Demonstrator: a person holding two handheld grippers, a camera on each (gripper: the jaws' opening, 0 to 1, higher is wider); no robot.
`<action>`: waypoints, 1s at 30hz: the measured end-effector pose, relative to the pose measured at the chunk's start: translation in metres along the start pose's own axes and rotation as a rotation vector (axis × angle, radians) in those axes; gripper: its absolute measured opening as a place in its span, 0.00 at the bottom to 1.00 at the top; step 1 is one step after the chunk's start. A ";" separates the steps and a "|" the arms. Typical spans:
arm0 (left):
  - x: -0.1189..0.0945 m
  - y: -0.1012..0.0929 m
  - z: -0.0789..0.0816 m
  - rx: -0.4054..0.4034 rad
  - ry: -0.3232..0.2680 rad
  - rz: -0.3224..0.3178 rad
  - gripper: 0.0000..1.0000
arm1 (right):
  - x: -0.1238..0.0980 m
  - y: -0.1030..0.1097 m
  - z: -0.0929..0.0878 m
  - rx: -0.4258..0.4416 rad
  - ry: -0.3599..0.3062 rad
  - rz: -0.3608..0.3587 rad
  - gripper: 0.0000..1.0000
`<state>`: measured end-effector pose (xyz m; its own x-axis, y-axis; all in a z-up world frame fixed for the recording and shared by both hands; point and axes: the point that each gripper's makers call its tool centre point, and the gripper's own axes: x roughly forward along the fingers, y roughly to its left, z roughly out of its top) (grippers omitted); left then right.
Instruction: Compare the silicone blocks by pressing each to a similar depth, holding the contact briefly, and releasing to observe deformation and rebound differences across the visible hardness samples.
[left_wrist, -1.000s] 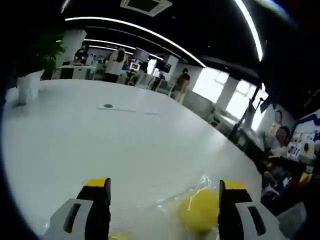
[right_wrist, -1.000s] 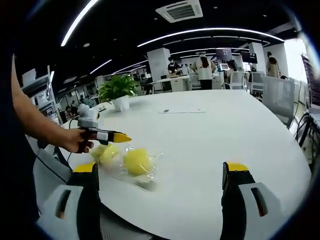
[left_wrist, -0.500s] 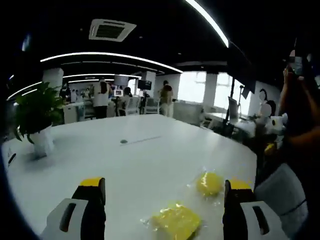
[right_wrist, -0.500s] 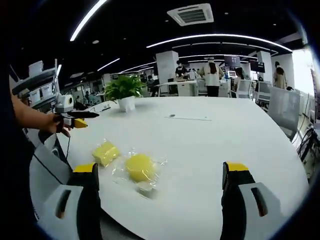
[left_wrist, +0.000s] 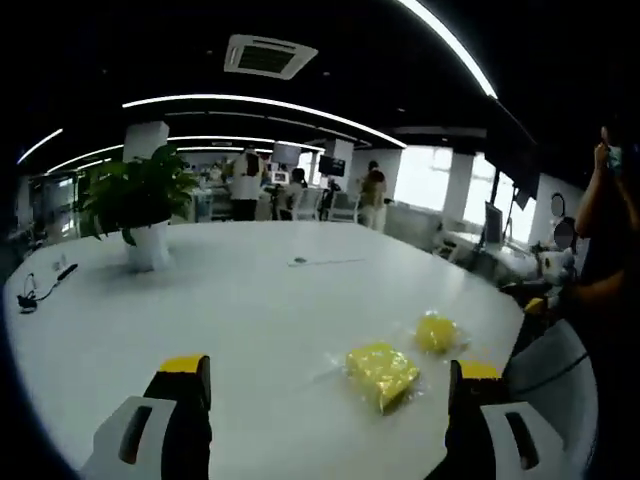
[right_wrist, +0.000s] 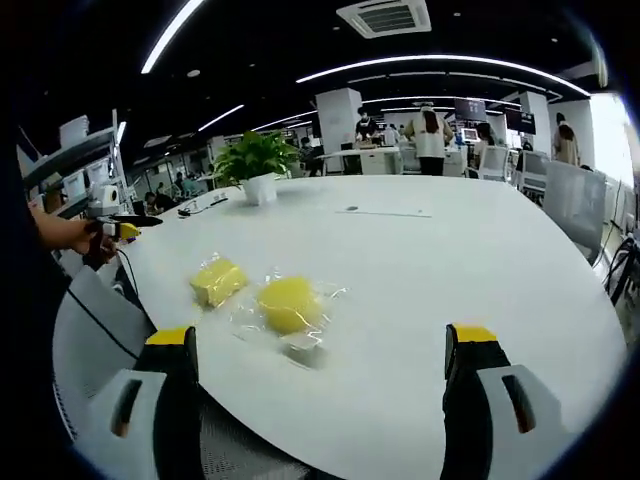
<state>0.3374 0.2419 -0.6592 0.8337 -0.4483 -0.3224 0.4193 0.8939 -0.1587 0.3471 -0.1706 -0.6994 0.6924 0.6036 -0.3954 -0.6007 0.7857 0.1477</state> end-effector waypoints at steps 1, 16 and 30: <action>-0.004 0.001 -0.001 -0.001 -0.002 0.009 1.00 | 0.001 0.001 0.000 -0.013 0.005 0.005 0.96; -0.001 -0.013 -0.016 -0.008 0.050 -0.008 1.00 | -0.005 0.001 -0.012 0.006 0.030 -0.007 0.96; 0.004 -0.018 -0.016 0.046 0.085 -0.037 1.00 | -0.023 -0.012 -0.003 0.034 0.014 -0.068 0.96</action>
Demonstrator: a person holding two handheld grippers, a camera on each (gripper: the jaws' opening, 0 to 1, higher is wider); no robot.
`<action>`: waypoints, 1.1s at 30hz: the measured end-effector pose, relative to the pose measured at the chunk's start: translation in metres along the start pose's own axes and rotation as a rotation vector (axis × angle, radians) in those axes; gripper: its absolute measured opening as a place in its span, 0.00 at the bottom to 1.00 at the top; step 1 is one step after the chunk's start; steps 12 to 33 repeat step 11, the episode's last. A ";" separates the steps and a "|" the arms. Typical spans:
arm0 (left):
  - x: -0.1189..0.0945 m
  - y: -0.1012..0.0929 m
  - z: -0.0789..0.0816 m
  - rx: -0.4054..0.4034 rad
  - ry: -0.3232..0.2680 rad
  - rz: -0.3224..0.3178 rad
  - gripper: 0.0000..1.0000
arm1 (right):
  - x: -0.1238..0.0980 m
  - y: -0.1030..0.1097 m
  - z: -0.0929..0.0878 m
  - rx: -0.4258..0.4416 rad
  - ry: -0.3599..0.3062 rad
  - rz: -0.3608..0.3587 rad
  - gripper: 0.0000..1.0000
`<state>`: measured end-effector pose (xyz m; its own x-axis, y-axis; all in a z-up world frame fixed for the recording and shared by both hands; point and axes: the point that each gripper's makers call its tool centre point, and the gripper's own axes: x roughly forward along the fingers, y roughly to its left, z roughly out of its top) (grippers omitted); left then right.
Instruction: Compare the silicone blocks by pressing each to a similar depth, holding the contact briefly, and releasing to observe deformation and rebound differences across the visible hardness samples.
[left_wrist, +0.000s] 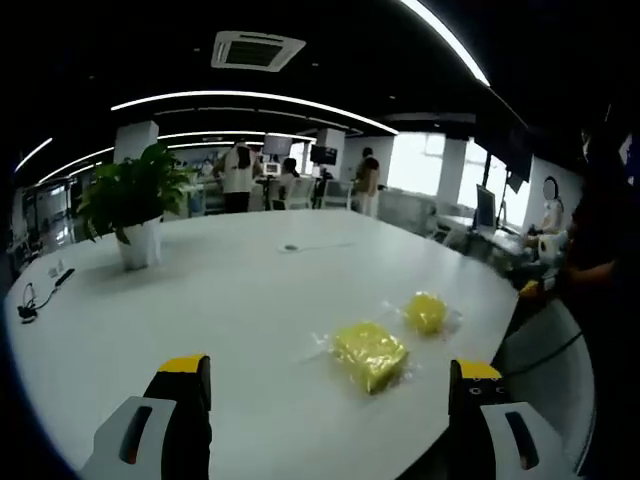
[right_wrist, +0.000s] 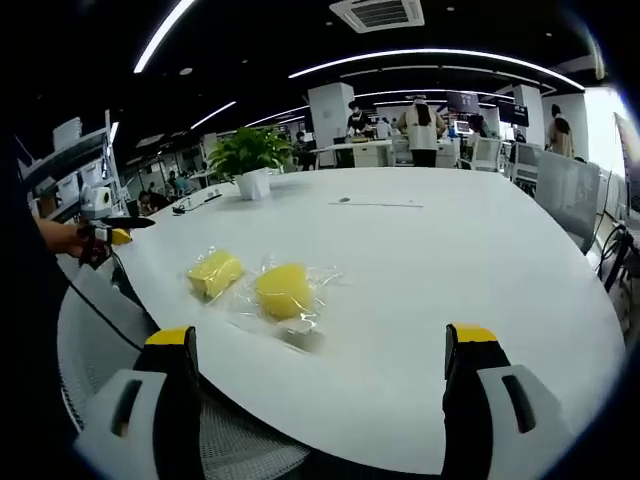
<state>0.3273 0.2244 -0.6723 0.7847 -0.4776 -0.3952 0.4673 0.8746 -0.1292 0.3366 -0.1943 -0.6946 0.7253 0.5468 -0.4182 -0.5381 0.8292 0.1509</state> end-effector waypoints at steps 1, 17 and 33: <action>0.000 -0.002 0.001 -0.021 -0.002 -0.009 1.00 | -0.001 0.000 0.004 -0.002 -0.009 -0.003 0.96; 0.002 -0.004 0.007 -0.012 -0.059 0.000 1.00 | 0.004 0.014 -0.005 -0.067 0.058 0.039 0.96; 0.002 -0.004 0.007 -0.012 -0.059 0.000 1.00 | 0.004 0.014 -0.005 -0.067 0.058 0.039 0.96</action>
